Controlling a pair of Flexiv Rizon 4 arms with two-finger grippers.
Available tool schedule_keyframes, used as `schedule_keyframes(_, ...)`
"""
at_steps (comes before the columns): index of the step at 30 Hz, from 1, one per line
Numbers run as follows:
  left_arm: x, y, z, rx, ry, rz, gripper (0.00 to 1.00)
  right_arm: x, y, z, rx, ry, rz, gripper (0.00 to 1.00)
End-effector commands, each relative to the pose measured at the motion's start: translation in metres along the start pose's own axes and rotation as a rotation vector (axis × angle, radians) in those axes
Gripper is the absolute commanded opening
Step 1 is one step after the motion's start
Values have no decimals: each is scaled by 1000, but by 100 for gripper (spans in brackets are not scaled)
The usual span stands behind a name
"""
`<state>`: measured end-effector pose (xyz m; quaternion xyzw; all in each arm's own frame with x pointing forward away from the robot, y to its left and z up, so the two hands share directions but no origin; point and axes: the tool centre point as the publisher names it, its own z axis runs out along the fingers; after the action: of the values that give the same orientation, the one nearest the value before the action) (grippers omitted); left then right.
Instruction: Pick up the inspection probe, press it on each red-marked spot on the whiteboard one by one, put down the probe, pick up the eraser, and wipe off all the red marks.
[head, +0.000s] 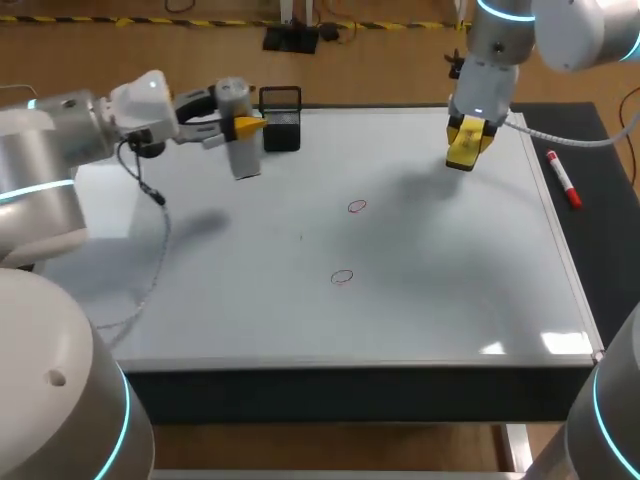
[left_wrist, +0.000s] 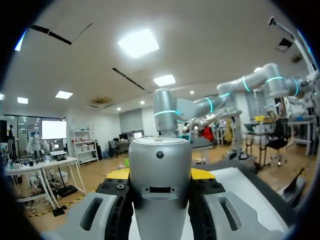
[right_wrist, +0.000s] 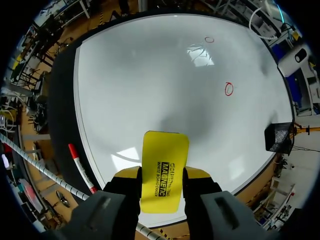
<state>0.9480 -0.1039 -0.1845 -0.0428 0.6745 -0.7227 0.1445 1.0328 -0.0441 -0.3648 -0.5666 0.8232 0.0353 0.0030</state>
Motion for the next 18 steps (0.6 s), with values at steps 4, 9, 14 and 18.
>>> schedule_keyframes(4,-5,19,80,17,161,-29,0,0,-1,-1,0,3,-2,0)
schedule_keyframes(9,0,27,108,23,205,-48,0,0,-1,-1,0,3,-2,0)
schedule_keyframes(14,6,36,132,27,231,-69,0,0,-1,-1,0,3,-2,0)
schedule_keyframes(18,11,40,144,31,233,-75,0,0,-1,-1,0,3,-2,0)
